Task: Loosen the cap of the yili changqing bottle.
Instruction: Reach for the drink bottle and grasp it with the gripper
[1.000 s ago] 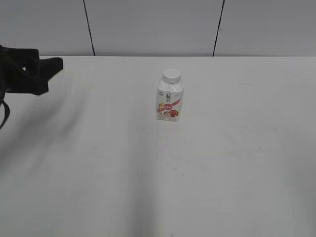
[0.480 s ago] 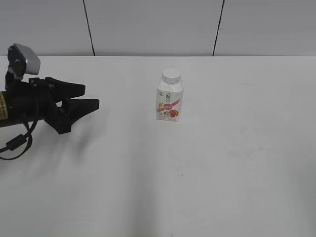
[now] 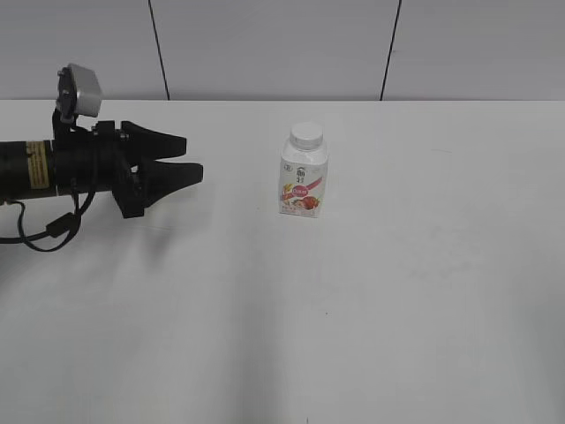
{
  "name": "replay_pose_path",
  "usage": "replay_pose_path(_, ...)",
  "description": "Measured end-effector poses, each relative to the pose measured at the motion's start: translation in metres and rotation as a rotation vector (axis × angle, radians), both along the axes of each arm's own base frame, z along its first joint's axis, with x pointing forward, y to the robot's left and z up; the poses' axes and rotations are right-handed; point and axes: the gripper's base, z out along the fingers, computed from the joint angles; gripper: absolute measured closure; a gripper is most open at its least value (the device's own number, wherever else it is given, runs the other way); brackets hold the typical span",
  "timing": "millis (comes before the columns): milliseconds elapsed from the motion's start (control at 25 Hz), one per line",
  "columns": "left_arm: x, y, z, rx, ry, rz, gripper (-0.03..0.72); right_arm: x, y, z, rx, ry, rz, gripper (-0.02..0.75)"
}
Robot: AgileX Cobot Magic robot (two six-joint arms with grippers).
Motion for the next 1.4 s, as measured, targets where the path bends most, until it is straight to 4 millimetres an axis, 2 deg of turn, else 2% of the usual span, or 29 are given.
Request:
replay_pose_path(120, 0.008, -0.007, 0.002, -0.014, -0.045, -0.113, 0.274, 0.000, 0.000, 0.000, 0.000, 0.000, 0.000, 0.204)
replay_pose_path(280, 0.023, -0.019, -0.012, -0.039, 0.048, -0.149, 0.270, 0.000, 0.000, 0.000, 0.000, 0.000, 0.000, 0.204)
replay_pose_path(360, 0.029, -0.028, -0.022, -0.049, 0.107, -0.163, 0.231, 0.000, 0.000, 0.000, 0.000, 0.000, 0.000, 0.204)
replay_pose_path(480, 0.037, -0.040, -0.028, -0.066, 0.159, -0.177, 0.127, 0.000, 0.000, 0.000, 0.000, 0.001, 0.000, 0.204)
replay_pose_path(560, 0.044, -0.048, -0.033, -0.068, 0.165, -0.194, 0.090, 0.000, 0.000, 0.000, 0.000, 0.001, 0.000, 0.204)
replay_pose_path(1080, 0.078, -0.080, -0.049, -0.035, 0.102, -0.297, 0.092, 0.000, 0.000, 0.000, 0.000, 0.001, 0.000, 0.204)
replay_pose_path(1400, 0.085, -0.092, -0.061, -0.029, 0.114, -0.324, 0.095, 0.000, 0.000, 0.000, 0.000, 0.001, 0.000, 0.204)
